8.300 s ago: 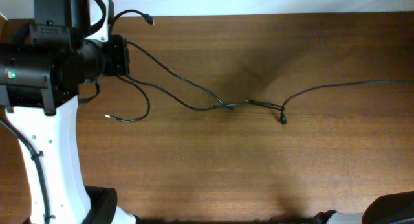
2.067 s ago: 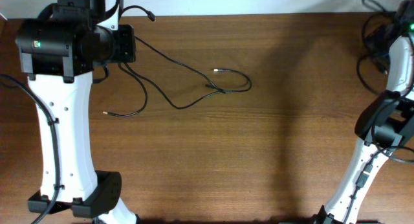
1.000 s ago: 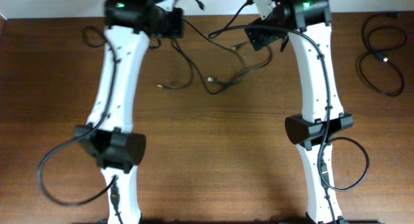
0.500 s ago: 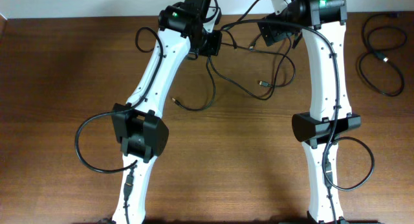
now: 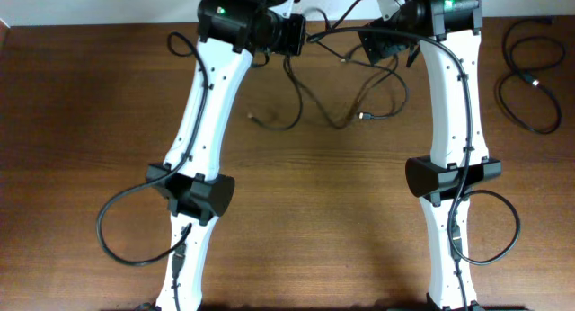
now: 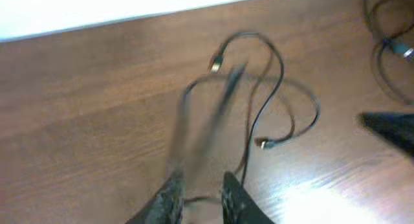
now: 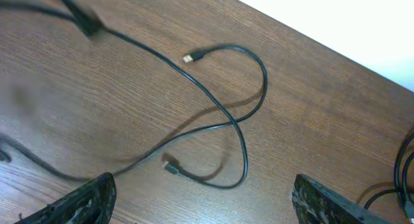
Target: Untangle cables
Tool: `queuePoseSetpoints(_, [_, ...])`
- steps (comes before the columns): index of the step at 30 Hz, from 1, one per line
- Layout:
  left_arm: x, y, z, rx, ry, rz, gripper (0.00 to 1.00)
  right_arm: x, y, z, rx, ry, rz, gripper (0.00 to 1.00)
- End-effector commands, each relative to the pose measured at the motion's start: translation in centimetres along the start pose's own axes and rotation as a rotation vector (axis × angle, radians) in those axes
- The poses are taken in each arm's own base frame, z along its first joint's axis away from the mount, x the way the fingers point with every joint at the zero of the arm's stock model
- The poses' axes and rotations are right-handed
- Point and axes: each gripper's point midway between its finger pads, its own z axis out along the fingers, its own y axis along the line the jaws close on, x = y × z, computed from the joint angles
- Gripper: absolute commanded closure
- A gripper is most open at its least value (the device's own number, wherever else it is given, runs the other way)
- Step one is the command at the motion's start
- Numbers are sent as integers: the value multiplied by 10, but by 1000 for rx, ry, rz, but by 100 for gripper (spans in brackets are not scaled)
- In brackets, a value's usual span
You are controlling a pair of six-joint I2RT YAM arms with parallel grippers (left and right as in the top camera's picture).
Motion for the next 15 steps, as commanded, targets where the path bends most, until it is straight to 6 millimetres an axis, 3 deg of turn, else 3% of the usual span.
queuePoseSetpoints(1, [-8, 7, -8, -53, -37, 3, 94, -5, 0, -12, -4, -32, -4, 14])
queuePoseSetpoints(2, [-2, 13, 3, -77, -12, -1, 98, -5, 0, -12, -3, -32, -4, 14])
queuePoseSetpoints(3, [5, 17, 19, -81, 22, -6, 93, -5, 0, -12, -3, -32, -4, 14])
queuePoseSetpoints(4, [11, 19, 31, -78, 48, -10, 73, -5, 0, -12, -3, -32, -4, 14])
queuePoseSetpoints(5, [15, 20, 38, -76, 63, -13, 64, -5, 0, -12, -3, -32, -4, 14])
queuePoseSetpoints(6, [16, 21, 40, -78, 69, -13, 44, -5, 0, -12, -7, -32, -4, 14])
queuePoseSetpoints(7, [15, 21, 37, -78, 64, -14, 29, -5, 4, -12, -28, -38, -5, 13])
queuePoseSetpoints(8, [8, 20, 26, -76, 36, -12, 3, -6, 9, -9, -58, -38, -4, 13])
queuePoseSetpoints(11, [-13, 16, -21, -74, -63, -7, 1, -4, 11, 4, -71, -13, -4, 13])
queuePoseSetpoints(14, [-29, 28, -68, -162, -159, -10, 1, -9, 25, 13, -160, -30, 14, 12])
queuePoseSetpoints(15, [-32, 36, -80, -223, -183, -13, 1, -15, 30, 20, -188, -39, 122, 12])
